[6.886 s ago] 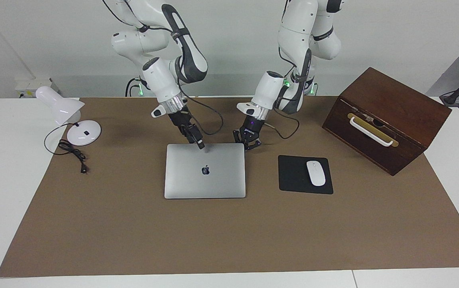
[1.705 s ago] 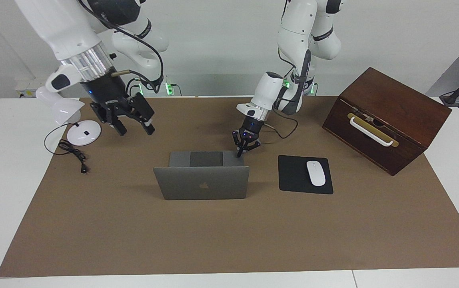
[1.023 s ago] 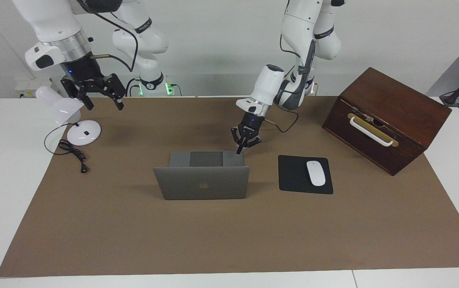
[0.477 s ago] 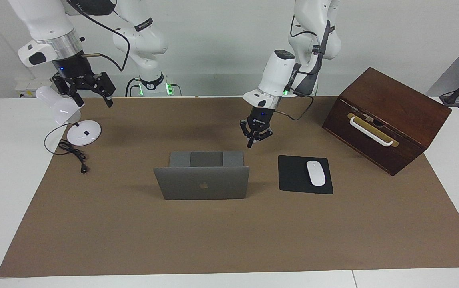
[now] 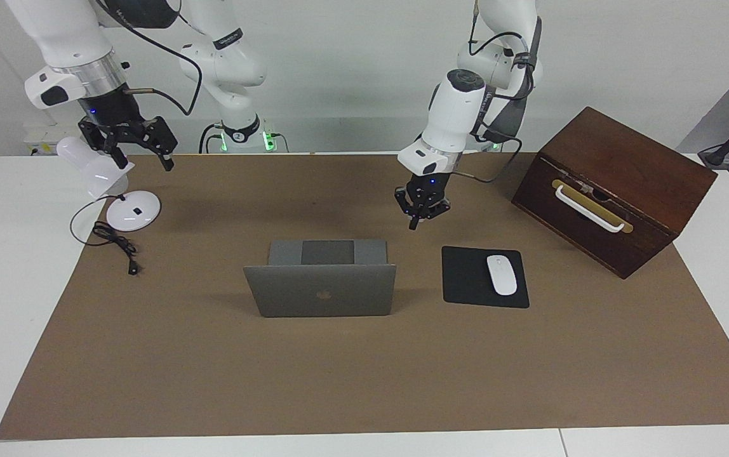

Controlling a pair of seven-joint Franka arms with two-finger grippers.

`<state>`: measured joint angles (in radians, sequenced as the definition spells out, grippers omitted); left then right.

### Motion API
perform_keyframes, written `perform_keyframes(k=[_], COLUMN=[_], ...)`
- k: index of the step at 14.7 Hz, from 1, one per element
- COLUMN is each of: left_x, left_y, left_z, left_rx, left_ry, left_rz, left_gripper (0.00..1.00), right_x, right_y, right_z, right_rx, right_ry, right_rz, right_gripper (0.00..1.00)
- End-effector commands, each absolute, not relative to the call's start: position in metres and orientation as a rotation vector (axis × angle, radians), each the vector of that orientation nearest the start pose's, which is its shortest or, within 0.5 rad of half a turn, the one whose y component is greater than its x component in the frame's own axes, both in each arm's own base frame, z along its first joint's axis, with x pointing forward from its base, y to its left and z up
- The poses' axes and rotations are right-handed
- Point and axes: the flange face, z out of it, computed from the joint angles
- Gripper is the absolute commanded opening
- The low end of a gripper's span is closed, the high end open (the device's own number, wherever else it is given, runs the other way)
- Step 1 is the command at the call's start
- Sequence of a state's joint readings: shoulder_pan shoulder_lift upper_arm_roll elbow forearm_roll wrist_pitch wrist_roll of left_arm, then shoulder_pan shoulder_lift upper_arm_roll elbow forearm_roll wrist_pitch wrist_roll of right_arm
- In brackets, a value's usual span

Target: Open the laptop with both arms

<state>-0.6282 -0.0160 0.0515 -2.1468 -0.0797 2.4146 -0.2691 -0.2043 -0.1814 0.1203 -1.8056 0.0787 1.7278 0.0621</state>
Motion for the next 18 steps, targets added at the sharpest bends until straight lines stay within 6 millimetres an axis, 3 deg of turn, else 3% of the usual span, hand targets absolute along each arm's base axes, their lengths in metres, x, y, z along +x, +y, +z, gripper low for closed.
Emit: perform_keyframes(k=[1,5,6,8,9,14,18], left_x=[0.480,0.495,0.495,0.495,0.495,0.495,0.504], left_y=[-0.289,-0.250,-0.239,-0.219,-0.210,-0.180,-0.132], left_z=[0.462,0.504,0.510,0.523,0.528,0.546,0.563], left_rx=[-3.252,-3.238,-3.233,-3.237,-3.240,-3.246,-3.227], left_ry=[0.397,0.373,0.378,0.334,0.311,0.230,0.202], left_rz=[-0.300,-0.229,-0.213,-0.213,-0.214,-0.207,-0.228], left_gripper=[0.00,0.00,0.04,0.77,1.00,1.00,1.00], right_x=[0.499,0.493,0.491,0.488,0.487,0.485,0.485], right_y=[-0.034,-0.034,-0.035,-0.034,-0.034,-0.039,-0.042], right_z=[0.623,0.623,0.622,0.622,0.622,0.621,0.621], right_rx=[-3.123,-3.167,-3.168,-3.171,-3.171,-3.170,-3.169], right_ry=[0.200,0.150,0.145,0.126,0.124,0.112,0.119], right_rz=[-0.147,-0.088,-0.071,-0.041,-0.029,-0.006,-0.011], right_gripper=[1.00,1.00,1.00,1.00,1.00,1.00,1.00])
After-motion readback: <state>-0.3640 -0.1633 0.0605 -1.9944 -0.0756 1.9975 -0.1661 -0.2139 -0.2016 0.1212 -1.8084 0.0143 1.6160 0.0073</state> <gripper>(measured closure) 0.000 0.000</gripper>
